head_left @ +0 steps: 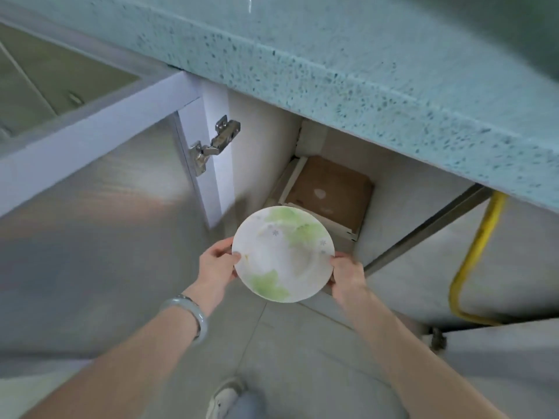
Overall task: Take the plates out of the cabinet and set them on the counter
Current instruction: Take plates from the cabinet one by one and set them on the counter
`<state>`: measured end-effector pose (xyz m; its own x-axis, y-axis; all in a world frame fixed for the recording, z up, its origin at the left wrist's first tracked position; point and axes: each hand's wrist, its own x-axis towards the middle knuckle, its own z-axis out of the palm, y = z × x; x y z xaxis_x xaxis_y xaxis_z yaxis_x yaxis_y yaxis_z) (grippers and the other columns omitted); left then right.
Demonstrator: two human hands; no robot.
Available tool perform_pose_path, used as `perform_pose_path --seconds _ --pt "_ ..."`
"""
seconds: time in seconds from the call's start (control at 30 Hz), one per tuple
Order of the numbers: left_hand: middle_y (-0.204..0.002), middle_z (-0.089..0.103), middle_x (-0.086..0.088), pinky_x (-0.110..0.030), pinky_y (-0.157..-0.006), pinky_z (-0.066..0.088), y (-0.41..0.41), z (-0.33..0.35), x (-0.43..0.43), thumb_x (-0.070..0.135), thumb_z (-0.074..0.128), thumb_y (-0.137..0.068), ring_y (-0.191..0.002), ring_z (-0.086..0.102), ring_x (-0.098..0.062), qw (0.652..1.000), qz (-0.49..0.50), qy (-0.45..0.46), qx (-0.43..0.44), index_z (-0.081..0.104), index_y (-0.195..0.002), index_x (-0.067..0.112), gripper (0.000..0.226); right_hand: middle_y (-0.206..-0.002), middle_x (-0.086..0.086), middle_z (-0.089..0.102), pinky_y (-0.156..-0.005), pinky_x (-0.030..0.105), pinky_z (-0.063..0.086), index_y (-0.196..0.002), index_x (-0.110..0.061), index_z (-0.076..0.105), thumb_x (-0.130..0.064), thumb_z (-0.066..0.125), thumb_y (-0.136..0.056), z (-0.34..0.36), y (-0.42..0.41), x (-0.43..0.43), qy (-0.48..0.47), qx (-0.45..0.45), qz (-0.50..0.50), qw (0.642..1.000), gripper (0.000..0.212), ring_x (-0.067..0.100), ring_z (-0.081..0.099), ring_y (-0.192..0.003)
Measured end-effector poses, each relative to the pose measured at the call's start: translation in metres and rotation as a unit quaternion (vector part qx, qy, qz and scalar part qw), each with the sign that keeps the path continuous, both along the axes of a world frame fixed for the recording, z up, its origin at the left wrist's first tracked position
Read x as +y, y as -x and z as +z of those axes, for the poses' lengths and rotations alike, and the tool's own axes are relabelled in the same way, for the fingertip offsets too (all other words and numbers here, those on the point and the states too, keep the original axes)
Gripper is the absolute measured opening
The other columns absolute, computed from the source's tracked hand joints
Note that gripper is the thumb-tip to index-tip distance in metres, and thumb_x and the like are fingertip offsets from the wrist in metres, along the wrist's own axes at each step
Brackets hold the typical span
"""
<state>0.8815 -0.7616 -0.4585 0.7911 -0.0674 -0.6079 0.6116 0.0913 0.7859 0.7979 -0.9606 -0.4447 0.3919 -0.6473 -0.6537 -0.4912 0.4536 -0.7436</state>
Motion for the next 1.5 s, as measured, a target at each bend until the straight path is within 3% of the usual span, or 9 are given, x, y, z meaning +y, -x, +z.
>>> perform_pose_path --seconds 0.13,0.3,0.57,0.67,0.77,0.87,1.17,1.33,1.5 --pt "-0.093 0.066 -0.006 -0.023 -0.054 0.057 0.05 0.076 0.021 -0.014 0.049 -0.085 -0.085 0.062 -0.024 1.0 0.009 -0.027 0.01 0.066 -0.094 0.017 0.036 -0.079 0.005 0.061 -0.087 0.046 0.053 -0.101 -0.014 0.058 0.0 0.047 -0.091 0.062 0.039 0.021 -0.029 0.045 0.015 0.998 0.02 0.028 0.059 -0.086" --pt "-0.104 0.067 -0.005 -0.031 -0.081 0.054 0.118 0.181 0.062 -0.012 0.044 -0.084 -0.095 0.062 -0.022 0.999 -0.001 -0.002 0.042 0.067 -0.109 0.019 0.045 -0.082 0.007 0.062 -0.078 0.04 0.052 -0.107 -0.007 0.06 0.001 0.047 -0.087 0.174 0.088 0.053 -0.006 0.049 0.075 0.996 0.025 0.027 0.057 -0.083" --pt "-0.1 0.069 -0.003 -0.036 -0.085 0.053 0.213 0.346 0.18 -0.006 0.054 -0.086 -0.088 0.066 -0.02 0.993 0.107 0.051 0.026 0.065 -0.114 0.023 0.041 -0.101 0.012 0.061 -0.074 0.035 0.049 -0.118 -0.006 0.056 0.0 0.047 -0.087 0.354 0.15 0.155 -0.052 -0.025 0.146 0.988 0.032 0.025 0.055 -0.086" --pt "-0.111 0.068 -0.008 -0.039 -0.089 0.051 0.234 0.396 0.234 -0.001 0.056 -0.088 -0.1 0.065 -0.025 0.99 0.126 0.069 -0.012 0.063 -0.119 0.021 0.038 -0.098 0.01 0.06 -0.069 0.032 0.045 -0.11 -0.008 0.056 0.001 0.045 -0.088 0.409 0.156 0.201 -0.058 -0.066 0.179 0.98 0.027 0.023 0.054 -0.084" --pt "-0.11 0.071 -0.008 -0.034 -0.078 0.056 0.241 0.433 0.284 0.002 0.058 -0.088 -0.101 0.068 -0.024 0.984 0.155 0.077 -0.045 0.065 -0.116 0.024 0.036 -0.1 0.012 0.06 -0.077 0.038 0.047 -0.11 -0.008 0.056 0.001 0.043 -0.089 0.45 0.154 0.247 -0.063 -0.088 0.207 0.972 0.026 0.025 0.054 -0.086" --pt "-0.106 0.073 -0.004 -0.029 -0.069 0.057 0.241 0.461 0.338 0.005 0.058 -0.089 -0.096 0.071 -0.021 0.98 0.149 0.107 -0.078 0.067 -0.112 0.027 0.033 -0.095 0.013 0.059 -0.08 0.04 0.045 -0.099 -0.01 0.06 0.001 0.043 -0.089 0.479 0.144 0.292 -0.069 -0.112 0.244 0.961 0.023 0.026 0.052 -0.085" --pt "-0.099 0.073 -0.004 -0.031 -0.065 0.056 0.188 0.501 0.509 -0.004 0.057 -0.082 -0.086 0.072 -0.021 0.968 0.142 0.164 -0.123 0.068 -0.116 0.023 0.045 -0.088 0.011 0.062 -0.062 0.03 0.046 -0.115 -0.005 0.059 0.0 0.045 -0.09 0.52 0.072 0.448 -0.094 -0.187 0.283 0.936 0.028 0.023 0.057 -0.072" --pt "-0.095 0.072 -0.003 -0.032 -0.065 0.056 0.144 0.528 0.592 -0.009 0.056 -0.079 -0.082 0.071 -0.019 0.967 0.123 0.164 -0.15 0.068 -0.115 0.022 0.049 -0.097 0.015 0.066 -0.073 0.035 0.049 -0.113 -0.001 0.061 0.0 0.048 -0.089 0.537 0.028 0.525 -0.115 -0.215 0.309 0.919 0.028 0.029 0.061 -0.084" --pt "-0.098 0.072 -0.004 -0.035 -0.07 0.058 0.093 0.54 0.641 -0.01 0.054 -0.08 -0.091 0.067 -0.025 0.965 0.14 0.16 -0.151 0.068 -0.116 0.02 0.049 -0.095 0.013 0.072 -0.071 0.034 0.052 -0.107 -0.003 0.065 -0.004 0.051 -0.089 0.551 -0.019 0.574 -0.132 -0.236 0.306 0.913 0.023 0.027 0.065 -0.082"
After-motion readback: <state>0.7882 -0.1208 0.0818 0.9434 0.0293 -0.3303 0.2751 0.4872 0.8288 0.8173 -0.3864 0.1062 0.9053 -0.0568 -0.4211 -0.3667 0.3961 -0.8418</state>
